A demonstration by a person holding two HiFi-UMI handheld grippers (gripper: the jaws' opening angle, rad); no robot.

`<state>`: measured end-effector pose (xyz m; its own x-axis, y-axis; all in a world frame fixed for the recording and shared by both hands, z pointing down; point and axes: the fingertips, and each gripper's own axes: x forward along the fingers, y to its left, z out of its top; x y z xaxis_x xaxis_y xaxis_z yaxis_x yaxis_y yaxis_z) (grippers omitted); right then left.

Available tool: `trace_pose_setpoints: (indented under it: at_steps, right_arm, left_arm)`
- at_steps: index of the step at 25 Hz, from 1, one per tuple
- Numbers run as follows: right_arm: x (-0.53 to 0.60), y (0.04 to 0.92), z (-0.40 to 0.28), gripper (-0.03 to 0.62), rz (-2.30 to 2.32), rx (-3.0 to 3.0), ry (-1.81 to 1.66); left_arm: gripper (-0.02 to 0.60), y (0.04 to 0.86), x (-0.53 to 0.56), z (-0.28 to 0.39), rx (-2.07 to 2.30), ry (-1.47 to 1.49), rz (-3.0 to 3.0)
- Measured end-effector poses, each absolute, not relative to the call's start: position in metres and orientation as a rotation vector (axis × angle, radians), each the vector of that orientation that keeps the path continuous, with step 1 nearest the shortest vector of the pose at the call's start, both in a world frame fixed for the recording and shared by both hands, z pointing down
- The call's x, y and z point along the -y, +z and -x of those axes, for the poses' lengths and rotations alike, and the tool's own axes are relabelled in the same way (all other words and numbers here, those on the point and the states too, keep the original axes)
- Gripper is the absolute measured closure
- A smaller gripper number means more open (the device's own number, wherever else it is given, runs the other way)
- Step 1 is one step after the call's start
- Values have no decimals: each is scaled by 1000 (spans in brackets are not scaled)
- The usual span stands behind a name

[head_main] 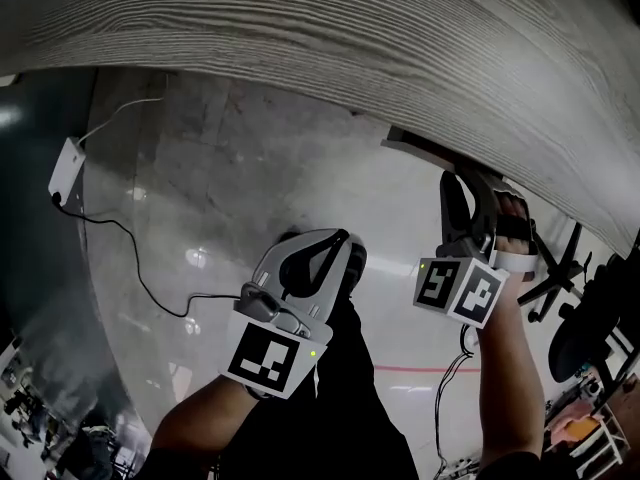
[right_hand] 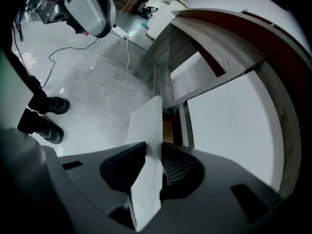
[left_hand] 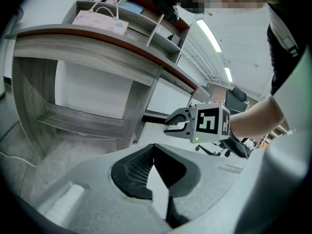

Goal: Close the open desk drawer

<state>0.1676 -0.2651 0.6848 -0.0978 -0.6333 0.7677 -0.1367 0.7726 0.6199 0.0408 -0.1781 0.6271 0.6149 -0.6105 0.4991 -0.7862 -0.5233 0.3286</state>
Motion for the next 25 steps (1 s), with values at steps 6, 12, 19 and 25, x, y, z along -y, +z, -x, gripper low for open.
trace_pose_setpoints:
  at_steps: [6,12,19,25]
  right_arm:
    - [284,684,-171,479,-664,1631,-494]
    - [269,670,-167,512,-740,1692,-522]
    - [255,694,-176,579,-745,1715,-418]
    - [274,698,-188,582,-815,1712,-346]
  left_arm:
    - [574,628,182,-43,1100,440,-2307]
    - [574,633,193,-41,1127,431,-2276]
    - [575,630,219,-44,1151,432,-2303]
    - [574,631,229,-52,1149,430,-2313]
